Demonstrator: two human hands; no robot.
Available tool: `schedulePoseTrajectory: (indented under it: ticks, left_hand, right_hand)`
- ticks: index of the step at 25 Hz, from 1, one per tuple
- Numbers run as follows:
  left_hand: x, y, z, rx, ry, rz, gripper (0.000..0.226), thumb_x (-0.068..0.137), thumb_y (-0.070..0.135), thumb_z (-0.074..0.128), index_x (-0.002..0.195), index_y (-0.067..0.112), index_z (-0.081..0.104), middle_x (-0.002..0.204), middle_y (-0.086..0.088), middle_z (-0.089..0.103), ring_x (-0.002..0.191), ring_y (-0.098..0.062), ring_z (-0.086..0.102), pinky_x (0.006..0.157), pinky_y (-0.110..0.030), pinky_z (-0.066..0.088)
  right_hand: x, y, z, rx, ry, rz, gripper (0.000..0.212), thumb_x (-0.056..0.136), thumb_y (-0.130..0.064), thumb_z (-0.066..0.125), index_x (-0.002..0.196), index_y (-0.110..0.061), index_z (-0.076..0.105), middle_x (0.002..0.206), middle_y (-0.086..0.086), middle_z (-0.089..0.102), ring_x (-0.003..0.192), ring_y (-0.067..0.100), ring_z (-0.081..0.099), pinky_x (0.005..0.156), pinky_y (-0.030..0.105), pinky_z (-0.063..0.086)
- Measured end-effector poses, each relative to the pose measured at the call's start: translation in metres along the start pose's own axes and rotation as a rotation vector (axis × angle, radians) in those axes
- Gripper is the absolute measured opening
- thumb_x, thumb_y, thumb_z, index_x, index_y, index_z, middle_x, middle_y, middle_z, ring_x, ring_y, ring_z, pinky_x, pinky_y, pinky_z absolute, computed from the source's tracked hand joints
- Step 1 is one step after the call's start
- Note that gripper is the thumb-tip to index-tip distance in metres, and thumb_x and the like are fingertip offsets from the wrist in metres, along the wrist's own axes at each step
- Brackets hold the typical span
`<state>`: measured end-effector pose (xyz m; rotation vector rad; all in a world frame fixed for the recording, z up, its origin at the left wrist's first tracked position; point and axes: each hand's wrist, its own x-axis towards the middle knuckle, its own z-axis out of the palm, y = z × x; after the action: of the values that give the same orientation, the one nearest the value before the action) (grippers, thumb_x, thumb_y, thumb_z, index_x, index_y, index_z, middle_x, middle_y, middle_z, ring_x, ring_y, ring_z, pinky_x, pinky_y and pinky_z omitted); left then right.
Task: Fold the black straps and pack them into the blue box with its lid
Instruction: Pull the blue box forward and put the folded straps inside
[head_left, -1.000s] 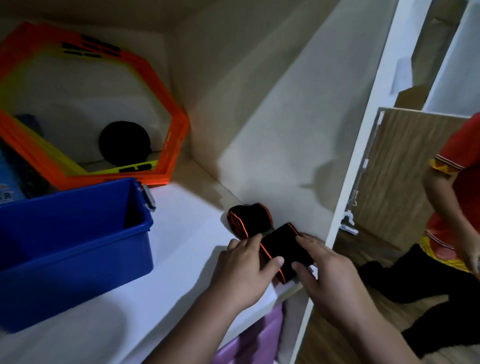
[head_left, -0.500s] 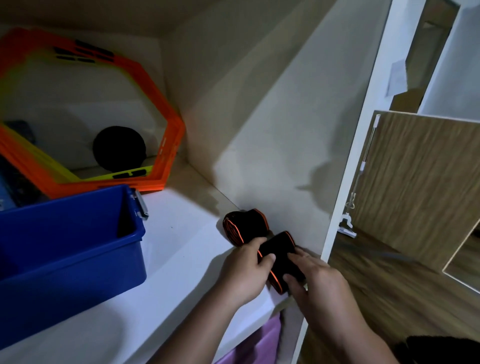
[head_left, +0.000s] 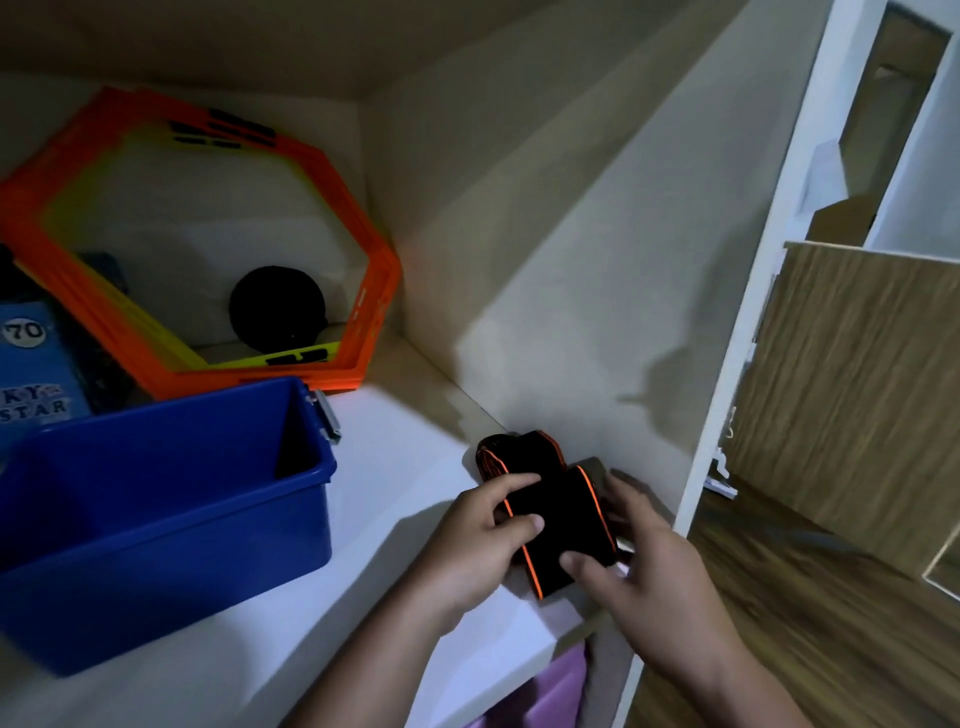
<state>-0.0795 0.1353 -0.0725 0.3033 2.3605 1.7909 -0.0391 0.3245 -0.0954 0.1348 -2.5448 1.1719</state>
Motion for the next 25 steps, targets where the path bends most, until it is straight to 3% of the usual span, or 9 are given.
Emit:
schedulePoseTrajectory:
  ticks: [3,7,10,13,15,17,19,21,25]
  left_hand:
    - [-0.023,0.007,-0.025,-0.063,0.084,0.041,0.04,0.092,0.014,0.064,0.12,0.043,0.067,0.101,-0.01,0.073,0.081,-0.007,0.067,0.073,-0.025,0.054]
    - [-0.057,0.022,-0.073,-0.12,0.248,0.156,0.04,0.09,0.009,0.068,0.121,0.034,0.068,0.101,0.003,0.073,0.083,-0.001,0.067,0.074,-0.016,0.05]
    - [-0.082,0.038,-0.109,-0.148,0.351,0.258,0.04,0.087,0.011,0.071,0.122,0.029,0.067,0.116,0.001,0.075,0.106,-0.009,0.071,0.093,-0.026,0.054]
    - [-0.108,0.05,-0.155,-0.004,0.555,0.332,0.035,0.089,0.028,0.071,0.124,0.031,0.067,0.115,0.008,0.074,0.111,-0.007,0.067,0.1,-0.029,0.052]
    - [-0.125,0.052,-0.19,0.143,0.779,0.353,0.03,0.092,0.039,0.067,0.122,0.034,0.068,0.113,0.012,0.072,0.111,-0.006,0.064,0.098,-0.032,0.051]
    - [-0.135,0.046,-0.227,0.439,0.999,0.247,0.029,0.094,0.043,0.06,0.122,0.038,0.064,0.121,0.009,0.063,0.121,-0.016,0.053,0.099,-0.039,0.045]
    - [-0.14,0.034,-0.255,0.654,1.076,0.002,0.037,0.093,0.043,0.059,0.129,0.035,0.059,0.133,-0.004,0.054,0.13,-0.029,0.04,0.105,-0.042,0.035]
    - [-0.14,0.021,-0.272,0.635,1.007,-0.193,0.05,0.092,0.042,0.062,0.14,0.03,0.051,0.142,-0.013,0.049,0.134,-0.036,0.037,0.109,-0.045,0.034]
    - [-0.136,-0.003,-0.279,0.495,0.904,-0.267,0.064,0.09,0.041,0.066,0.146,0.027,0.039,0.143,-0.014,0.05,0.126,-0.035,0.053,0.102,-0.043,0.044]
  right_hand:
    - [0.008,-0.027,0.014,0.251,-0.08,0.022,0.05,0.08,-0.025,0.081,0.126,-0.033,0.063,0.101,-0.016,0.076,0.09,-0.001,0.07,0.077,0.02,0.054]
    - [0.021,-0.08,0.037,0.494,-0.184,-0.07,0.023,0.086,-0.014,0.077,0.106,-0.025,0.074,0.098,-0.006,0.08,0.095,0.012,0.075,0.085,0.036,0.056]
    - [0.035,-0.119,0.05,0.642,-0.256,-0.142,0.021,0.083,-0.022,0.075,0.104,-0.019,0.076,0.098,0.007,0.08,0.097,0.027,0.075,0.087,0.047,0.055]
    - [0.049,-0.161,0.066,0.793,-0.338,-0.214,0.013,0.089,-0.008,0.072,0.102,-0.009,0.075,0.089,0.02,0.075,0.084,0.021,0.07,0.075,0.038,0.055]
    - [0.054,-0.186,0.081,0.831,-0.369,-0.255,0.013,0.091,-0.002,0.067,0.101,-0.007,0.074,0.079,0.008,0.074,0.077,0.013,0.068,0.069,0.028,0.053]
    - [0.059,-0.203,0.098,0.84,-0.383,-0.277,0.013,0.092,-0.001,0.067,0.1,-0.008,0.074,0.076,-0.002,0.074,0.072,0.009,0.067,0.066,0.025,0.052]
    - [0.061,-0.217,0.114,0.849,-0.403,-0.275,0.016,0.092,-0.002,0.067,0.103,-0.01,0.075,0.082,0.0,0.077,0.077,0.012,0.071,0.072,0.03,0.057]
    - [0.065,-0.228,0.126,0.85,-0.412,-0.28,0.018,0.092,-0.003,0.067,0.105,-0.012,0.076,0.086,0.002,0.077,0.082,0.015,0.072,0.079,0.037,0.058]
    - [0.072,-0.243,0.143,0.806,-0.437,-0.291,0.019,0.092,-0.004,0.067,0.107,-0.012,0.075,0.079,-0.005,0.075,0.082,0.012,0.072,0.077,0.03,0.056]
